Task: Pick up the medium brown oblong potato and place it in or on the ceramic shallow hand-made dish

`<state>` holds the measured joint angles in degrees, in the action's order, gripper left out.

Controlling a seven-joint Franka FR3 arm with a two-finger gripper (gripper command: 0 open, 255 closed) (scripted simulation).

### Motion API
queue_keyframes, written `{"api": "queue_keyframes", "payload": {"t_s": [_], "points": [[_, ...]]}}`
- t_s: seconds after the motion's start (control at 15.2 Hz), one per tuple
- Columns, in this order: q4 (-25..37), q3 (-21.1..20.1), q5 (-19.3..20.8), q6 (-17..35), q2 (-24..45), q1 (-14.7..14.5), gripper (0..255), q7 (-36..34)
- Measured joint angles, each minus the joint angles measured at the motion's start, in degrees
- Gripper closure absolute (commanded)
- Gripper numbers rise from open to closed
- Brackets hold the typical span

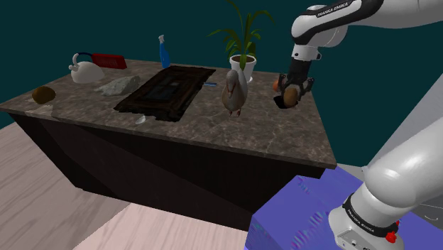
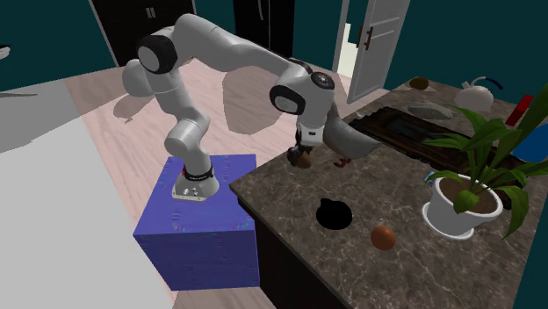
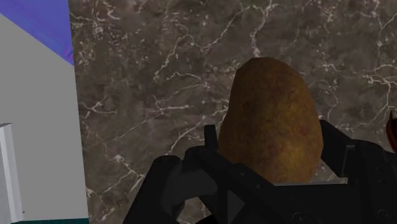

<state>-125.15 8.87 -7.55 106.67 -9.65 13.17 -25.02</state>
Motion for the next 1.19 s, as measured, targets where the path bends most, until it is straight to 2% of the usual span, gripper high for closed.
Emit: {"api": "queue_keyframes", "payload": {"t_s": [0.33,0.92,1.19], "points": [[10.83,2.51,-0.64,-2.15,9.46,1.81,255,4.53],[36.83,5.03,-3.77,-10.38,28.73,6.68,255,11.16],[36.92,5.2,-4.11,-8.88,30.52,7.35,255,12.3]]}}
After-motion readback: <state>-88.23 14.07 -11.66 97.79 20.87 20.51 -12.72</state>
